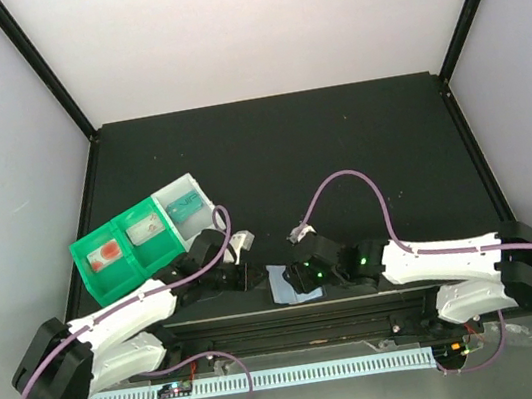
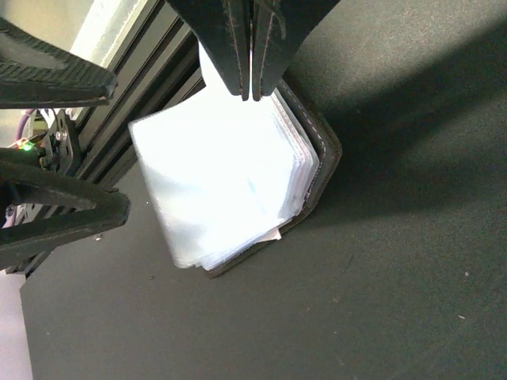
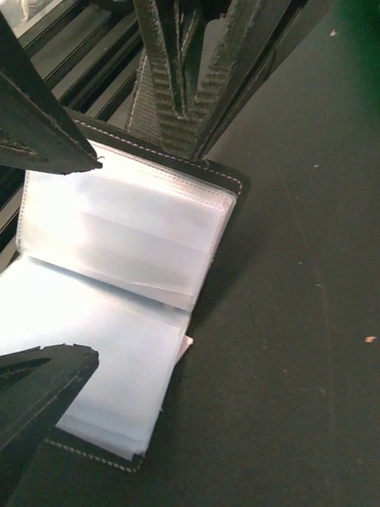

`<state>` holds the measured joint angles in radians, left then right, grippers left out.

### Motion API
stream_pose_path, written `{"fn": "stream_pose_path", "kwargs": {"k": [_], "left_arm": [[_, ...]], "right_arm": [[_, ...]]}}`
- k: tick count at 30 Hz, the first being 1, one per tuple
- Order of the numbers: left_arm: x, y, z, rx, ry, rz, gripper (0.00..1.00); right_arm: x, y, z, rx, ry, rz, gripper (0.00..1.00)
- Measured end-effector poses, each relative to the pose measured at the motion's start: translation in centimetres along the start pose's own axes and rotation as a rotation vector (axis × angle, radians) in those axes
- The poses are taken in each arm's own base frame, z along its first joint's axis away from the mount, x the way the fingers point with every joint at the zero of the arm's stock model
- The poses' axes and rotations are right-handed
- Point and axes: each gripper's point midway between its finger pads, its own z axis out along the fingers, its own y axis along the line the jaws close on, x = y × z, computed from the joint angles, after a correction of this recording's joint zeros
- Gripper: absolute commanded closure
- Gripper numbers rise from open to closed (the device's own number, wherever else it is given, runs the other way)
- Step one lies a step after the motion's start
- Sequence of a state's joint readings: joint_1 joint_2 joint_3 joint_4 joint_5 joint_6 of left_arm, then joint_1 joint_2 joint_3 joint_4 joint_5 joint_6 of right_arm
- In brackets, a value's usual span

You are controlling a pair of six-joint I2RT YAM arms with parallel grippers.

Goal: Take the credit cards out of the card holder

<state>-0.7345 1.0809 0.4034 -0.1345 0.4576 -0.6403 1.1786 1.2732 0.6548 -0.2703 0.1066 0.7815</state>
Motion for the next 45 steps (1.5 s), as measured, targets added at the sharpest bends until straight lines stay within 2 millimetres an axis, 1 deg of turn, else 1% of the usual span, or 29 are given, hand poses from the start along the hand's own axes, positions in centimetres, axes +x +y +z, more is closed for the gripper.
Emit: {"fn": "stream_pose_path", "kwargs": {"k": [4, 7, 10, 14, 17, 22, 28, 40, 45], "left_arm": [[-0.1, -0.3, -0.4, 0.012, -0.016, 0.004, 0.98], [0.1, -0.2, -0.5, 0.014, -0.019, 0.001, 0.98], [0.1, -0.2, -0.5, 0.014, -0.019, 0.001, 0.98], [0.2, -0.2, -0.5, 0.011, -0.016, -0.001, 0.99], [0.2, -0.2, -0.5, 0.011, -0.016, -0.001, 0.98], [0.2, -0.1, -0.5, 0.01, -0.015, -0.002, 0.98], [0.2, -0.1, -0.5, 0.01, -0.015, -0.002, 0.99], [0.3, 0.0, -0.5, 0.007, -0.012, -0.004, 0.98], [0.3, 0.0, -0.4, 0.006, -0.011, -0.004, 0.98]], "right_arm": [[-0.7, 0.3, -0.7, -0.009, -0.024, -0.014, 0.4], [-0.6, 1.3, -0.5, -0.062, -0.022, -0.012, 0.39], [-0.1, 1.9, 0.6, -0.097, 0.003, -0.009, 0.39], [1.1, 2.0, 2.5, -0.104, 0.058, 0.003, 0.39], [1.7, 2.2, 3.2, -0.117, 0.08, 0.014, 0.39], [2.1, 2.2, 3.9, -0.118, 0.099, 0.031, 0.42], [2.1, 2.3, 4.0, -0.122, 0.095, 0.039, 0.46], [2.1, 1.6, 4.0, -0.095, 0.082, 0.04, 0.51], [2.0, 1.4, 3.6, -0.089, 0.067, 0.037, 0.54]]}}
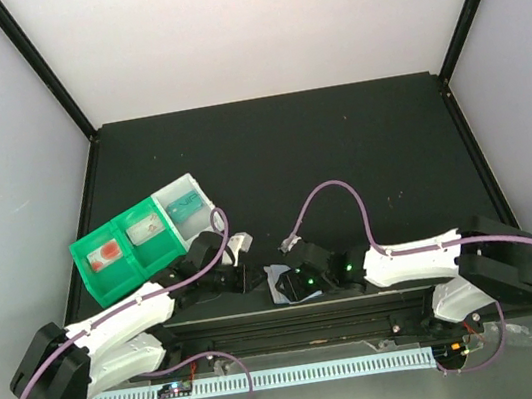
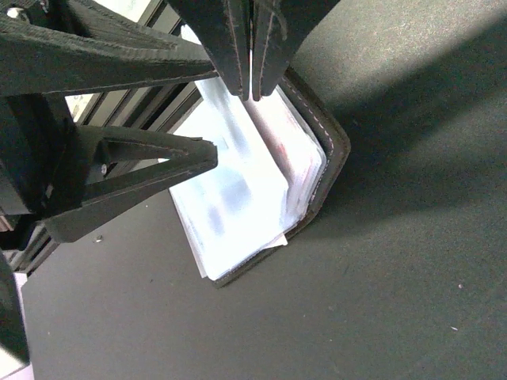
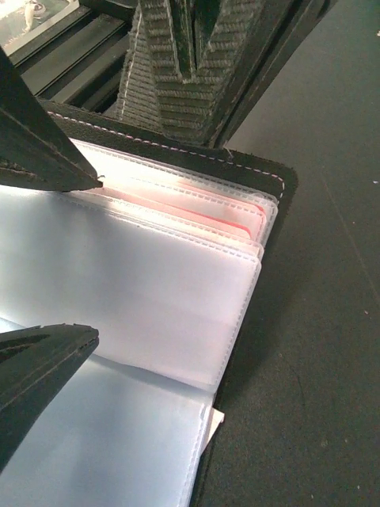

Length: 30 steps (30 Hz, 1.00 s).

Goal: Take the credit cards out of the card holder

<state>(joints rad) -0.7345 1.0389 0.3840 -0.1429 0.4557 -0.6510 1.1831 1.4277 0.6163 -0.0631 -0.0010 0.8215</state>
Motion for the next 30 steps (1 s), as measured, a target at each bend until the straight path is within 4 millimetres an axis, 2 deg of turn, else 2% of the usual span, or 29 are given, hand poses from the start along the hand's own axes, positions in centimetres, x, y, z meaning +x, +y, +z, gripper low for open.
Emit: {"fn": "stream_pose_path", "kwargs": {"k": [21, 30], "left_arm": [[0.23, 0.45, 0.32, -0.015, 0.014, -0.01, 0.98], [0.2, 0.49, 0.32, -0.017, 0.012, -0.009, 0.98]], "right_arm": [[0.22, -0.13, -0.54, -0.004, 0.001, -0.002, 0.49], [0.57, -0.11, -0.43, -0.015, 0.012, -0.001, 0.55]]}}
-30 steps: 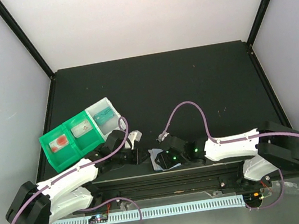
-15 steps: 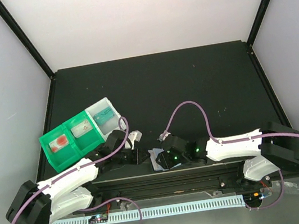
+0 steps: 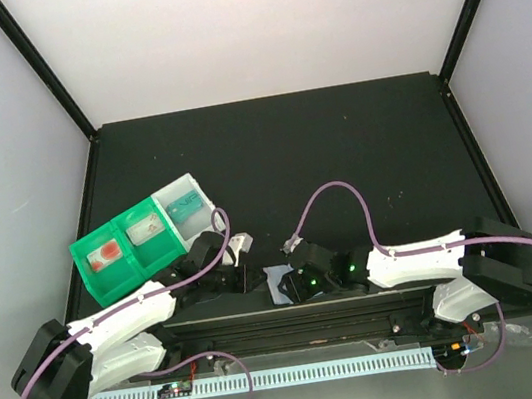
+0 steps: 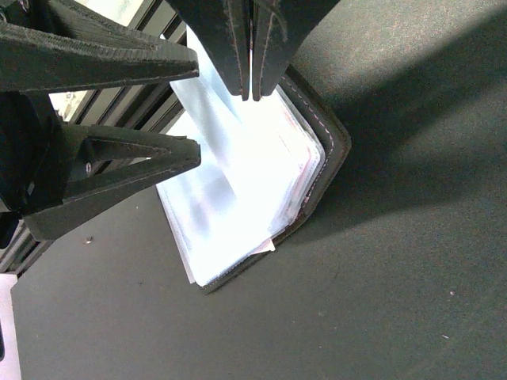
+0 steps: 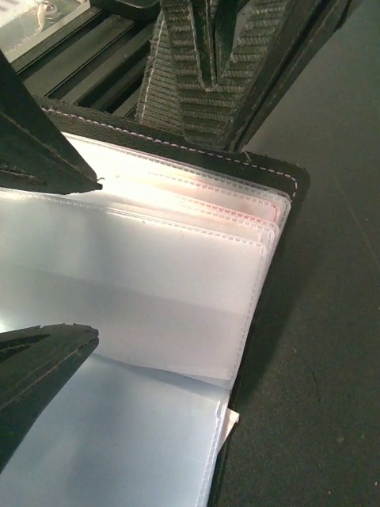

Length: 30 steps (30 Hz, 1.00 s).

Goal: Take the credit cards out of the card holder

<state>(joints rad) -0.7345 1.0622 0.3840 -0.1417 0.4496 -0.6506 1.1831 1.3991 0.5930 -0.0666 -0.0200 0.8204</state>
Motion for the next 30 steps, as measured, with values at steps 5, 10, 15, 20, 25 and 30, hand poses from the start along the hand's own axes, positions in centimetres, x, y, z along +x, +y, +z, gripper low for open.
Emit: {"fn": "stream_pose_path", "kwargs": {"k": [5, 10, 15, 20, 25, 30], "left_arm": [[0.0, 0.0, 0.0, 0.0, 0.0, 0.0, 0.99], [0.0, 0.0, 0.0, 0.0, 0.0, 0.0, 0.99], [0.0, 0.0, 0.0, 0.0, 0.0, 0.0, 0.98], [0.1, 0.1, 0.1, -0.004, 0.004, -0.001, 0.98], [0.3, 0.5, 0.4, -0.017, 0.019, -0.006, 0.98], [0.4, 0.6, 0.4, -0.018, 0.021, -0.006, 0.98]], "right_arm": [[0.0, -0.8, -0.1, 0.039, -0.007, 0.0, 0.55], [0.3, -2.6, -0.5, 0.128, -0.01, -0.001, 0.55], [0.3, -3.7, -1.4, 0.184, -0.02, 0.004, 0.53], [-0.7, -3.0, -2.7, 0.154, -0.062, 0.019, 0.44], [-1.6, -0.9, -2.7, 0.061, -0.092, 0.015, 0.37], [-0.8, -0.7, -0.9, 0.052, -0.035, 0.008, 0.34]]}}
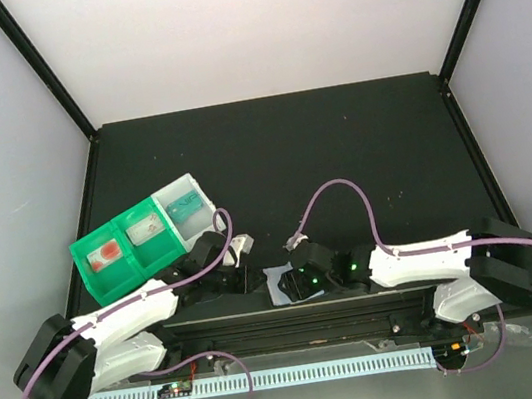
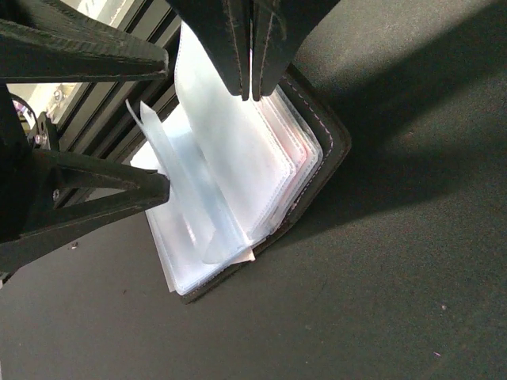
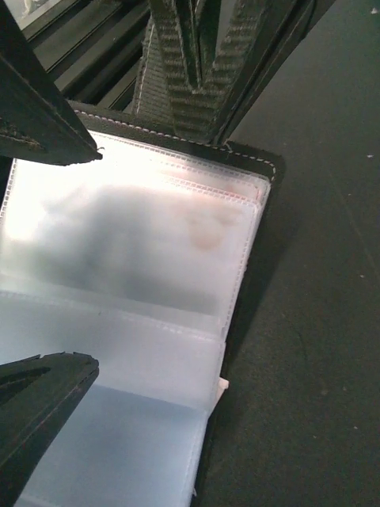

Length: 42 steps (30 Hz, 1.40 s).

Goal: Take the credit cards out of the card holder

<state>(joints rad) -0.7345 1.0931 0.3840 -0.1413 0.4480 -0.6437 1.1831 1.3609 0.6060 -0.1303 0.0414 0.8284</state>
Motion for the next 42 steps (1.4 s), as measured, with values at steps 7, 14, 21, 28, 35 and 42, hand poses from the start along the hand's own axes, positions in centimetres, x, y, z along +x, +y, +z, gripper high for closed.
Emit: {"fn": "stream_pose_path", "kwargs": {"k": [7, 14, 21, 28, 35, 42], "left_arm": [[0.0, 0.0, 0.0, 0.0, -0.001, 0.001, 0.98], [-0.2, -0.1, 0.2, -0.004, 0.007, 0.004, 0.98], [-0.5, -0.3, 0.2, 0.0, 0.002, 0.012, 0.98], [-0.9, -0.7, 0.1, 0.006, -0.006, 0.017, 0.98], [-1.0, -0.7, 0.0, 0.006, -0.007, 0.018, 0.98], [-0.9, -0.6, 0.0, 0.003, -0.003, 0.015, 0.99]], "right_arm": [[-0.4, 0.2, 0.0, 0.013, 0.0, -0.005, 0.34], [-1.9, 0.2, -2.3, 0.024, -0.069, -0.002, 0.34], [-2.4, 1.3, -2.7, -0.028, -0.087, -0.006, 0.33], [-0.6, 0.4, 0.1, 0.012, -0.005, -0.014, 0.3], [0.3, 0.3, 1.7, 0.015, 0.039, -0.017, 0.33], [0.3, 0.4, 2.1, 0.011, 0.041, -0.016, 0.35]]}}
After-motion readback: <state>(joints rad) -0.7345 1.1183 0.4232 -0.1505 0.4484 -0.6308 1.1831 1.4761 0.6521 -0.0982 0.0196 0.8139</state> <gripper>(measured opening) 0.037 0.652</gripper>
